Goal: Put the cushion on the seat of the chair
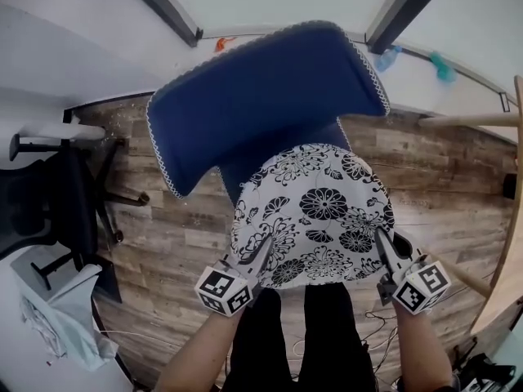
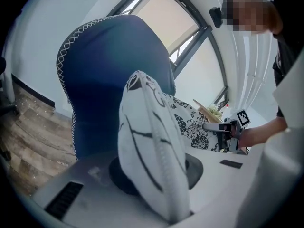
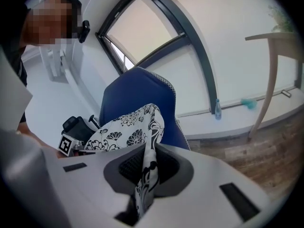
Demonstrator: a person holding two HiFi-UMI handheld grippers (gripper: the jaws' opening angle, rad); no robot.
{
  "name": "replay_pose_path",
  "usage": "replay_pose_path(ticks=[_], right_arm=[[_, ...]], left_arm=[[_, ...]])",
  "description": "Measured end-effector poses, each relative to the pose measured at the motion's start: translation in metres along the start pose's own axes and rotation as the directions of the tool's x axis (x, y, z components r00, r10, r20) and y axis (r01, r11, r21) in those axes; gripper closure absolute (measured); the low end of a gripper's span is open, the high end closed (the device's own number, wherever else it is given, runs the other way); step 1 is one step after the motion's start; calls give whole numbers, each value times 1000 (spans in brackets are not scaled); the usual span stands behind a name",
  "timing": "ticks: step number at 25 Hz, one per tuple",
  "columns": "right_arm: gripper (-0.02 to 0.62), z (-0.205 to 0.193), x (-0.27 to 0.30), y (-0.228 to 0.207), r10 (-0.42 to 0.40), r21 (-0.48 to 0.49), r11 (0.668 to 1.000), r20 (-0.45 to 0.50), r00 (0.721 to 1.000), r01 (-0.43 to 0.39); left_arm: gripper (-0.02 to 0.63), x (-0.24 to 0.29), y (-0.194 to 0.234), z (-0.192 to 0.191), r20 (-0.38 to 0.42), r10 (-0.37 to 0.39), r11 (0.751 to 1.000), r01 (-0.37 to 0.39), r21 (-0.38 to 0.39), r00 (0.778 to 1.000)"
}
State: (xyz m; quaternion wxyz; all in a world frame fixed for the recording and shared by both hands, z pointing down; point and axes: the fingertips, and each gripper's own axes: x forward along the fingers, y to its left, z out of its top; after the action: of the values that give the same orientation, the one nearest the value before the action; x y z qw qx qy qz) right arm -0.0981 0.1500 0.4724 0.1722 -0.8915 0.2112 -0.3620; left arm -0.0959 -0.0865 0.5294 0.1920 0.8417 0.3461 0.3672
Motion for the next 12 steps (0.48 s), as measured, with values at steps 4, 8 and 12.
replay_pose_path(ticks=[4,8,12], right_arm=[[560,-6,14,-14,14,1,1000,-20,1000,-14],[560,-15,31,-28,22,17,1000,-31,999,-21],[560,-24,40,-27,32,27,999,-44,998,-31]], left_arm=[[574,14,9,-11,-13,21,1000,-21,-13,1000],[574,31,25,-22,-24,43,999,-43,-1,999],[574,37,42,-34,-52,67,998,-67,13,996]])
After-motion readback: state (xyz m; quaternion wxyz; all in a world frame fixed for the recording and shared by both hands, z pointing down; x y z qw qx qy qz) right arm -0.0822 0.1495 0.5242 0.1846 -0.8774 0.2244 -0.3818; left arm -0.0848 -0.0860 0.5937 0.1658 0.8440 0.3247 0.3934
